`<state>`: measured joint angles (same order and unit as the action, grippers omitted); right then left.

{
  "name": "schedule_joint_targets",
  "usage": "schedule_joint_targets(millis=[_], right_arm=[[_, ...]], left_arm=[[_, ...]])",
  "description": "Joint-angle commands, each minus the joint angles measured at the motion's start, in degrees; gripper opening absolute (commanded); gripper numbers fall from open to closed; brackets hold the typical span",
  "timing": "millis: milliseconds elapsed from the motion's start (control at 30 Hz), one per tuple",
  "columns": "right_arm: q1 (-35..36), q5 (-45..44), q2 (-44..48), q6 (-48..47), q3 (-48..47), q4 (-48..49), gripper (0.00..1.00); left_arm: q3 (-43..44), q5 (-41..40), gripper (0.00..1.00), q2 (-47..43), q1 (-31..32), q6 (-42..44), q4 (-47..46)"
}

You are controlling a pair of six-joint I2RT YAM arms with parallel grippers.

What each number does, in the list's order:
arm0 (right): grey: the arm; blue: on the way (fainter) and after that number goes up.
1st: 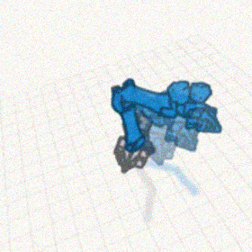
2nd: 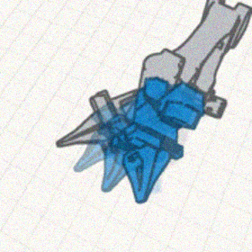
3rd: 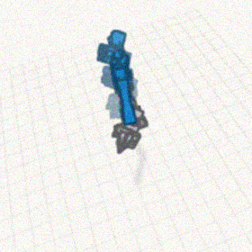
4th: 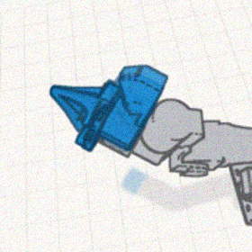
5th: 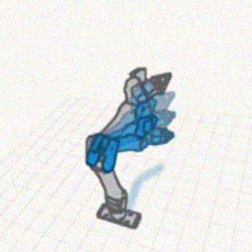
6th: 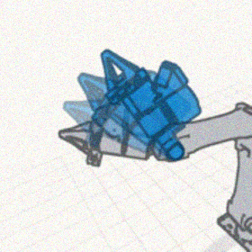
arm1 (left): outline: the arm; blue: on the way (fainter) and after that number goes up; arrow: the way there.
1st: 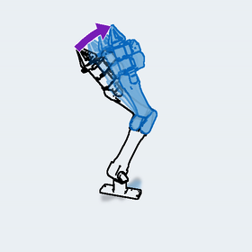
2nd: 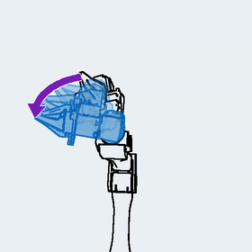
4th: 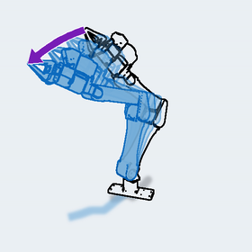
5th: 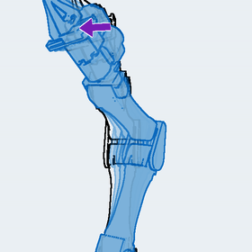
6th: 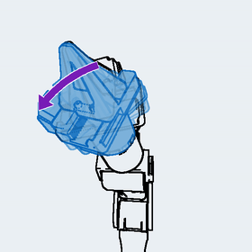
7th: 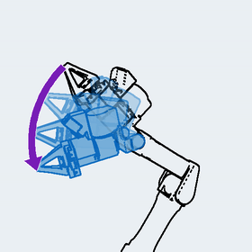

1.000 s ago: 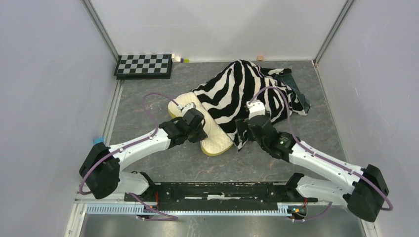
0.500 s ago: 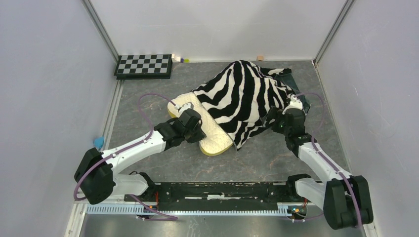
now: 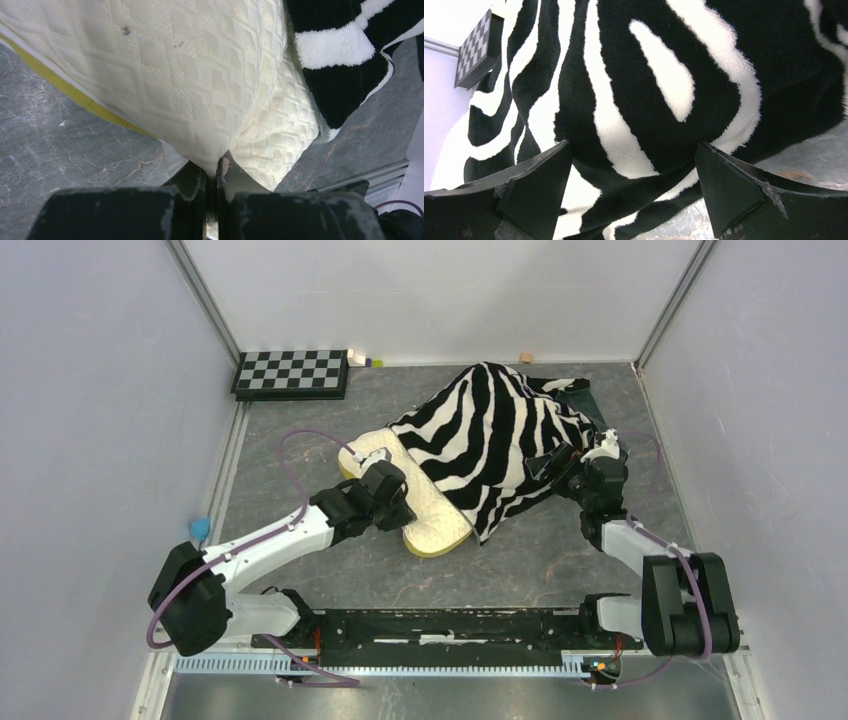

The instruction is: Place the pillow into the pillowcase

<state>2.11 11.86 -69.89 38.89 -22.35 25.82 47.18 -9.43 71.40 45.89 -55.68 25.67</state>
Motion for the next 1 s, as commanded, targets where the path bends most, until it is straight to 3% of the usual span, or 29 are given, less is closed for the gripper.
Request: schedule_joint_targets(millis=[0,100,133,267,300,567,700,833,900,967], right_arm=[[-0.23,4.09,-5.98,4.83,0.42,12.18,0.96],[-0.26,3.96,-7.43,4.59,0.11,12.54,0.83],[-0.26,4.17,-7.24,4.51,-0.09,12.24,0.72],[-0.26,3.6,-1.37,1.63,-2.22,4.85,0.07],[-0.24,3.0,0.82,0.33,-3.02,1.05,0.0],[-0.25,-2.9,25.67,-9.8,-13.68,-30.24,0.0],[-0.19,-3.06,28.8,-15.28,-28.73,-45.42,0.0],[-0.11,-1.34,21.4,-17.41,-42.46,-50.72,0.0],[1.2,-2.06,15.22,-17.0,-45.24,-49.41,0.0],[6.14,-8.01,7.91,-17.25,-47.78,-48.6,0.0]], left_arm=[[1.5,1.67,0.02,-2.42,0.16,2.74,-0.41],[1.93,2.58,0.02,-2.9,0.17,3.78,-0.09],[2.07,2.99,0.02,-3.09,0.16,4.19,-0.15],[3.16,6.05,0.02,-5.13,0.26,5.21,0.44],[3.65,6.88,0.02,-6.01,0.33,5.46,0.78],[9.19,14.02,0.02,-15.07,5.18,8.03,6.36],[14.15,16.28,0.03,-18.14,9.99,5.76,9.31],[18.74,14.46,0.25,-20.26,10.0,-0.85,11.18],[22.89,14.8,0.48,-19.03,7.14,-1.25,12.58],[26.92,17.86,0.63,-15.66,1.06,0.63,13.88]])
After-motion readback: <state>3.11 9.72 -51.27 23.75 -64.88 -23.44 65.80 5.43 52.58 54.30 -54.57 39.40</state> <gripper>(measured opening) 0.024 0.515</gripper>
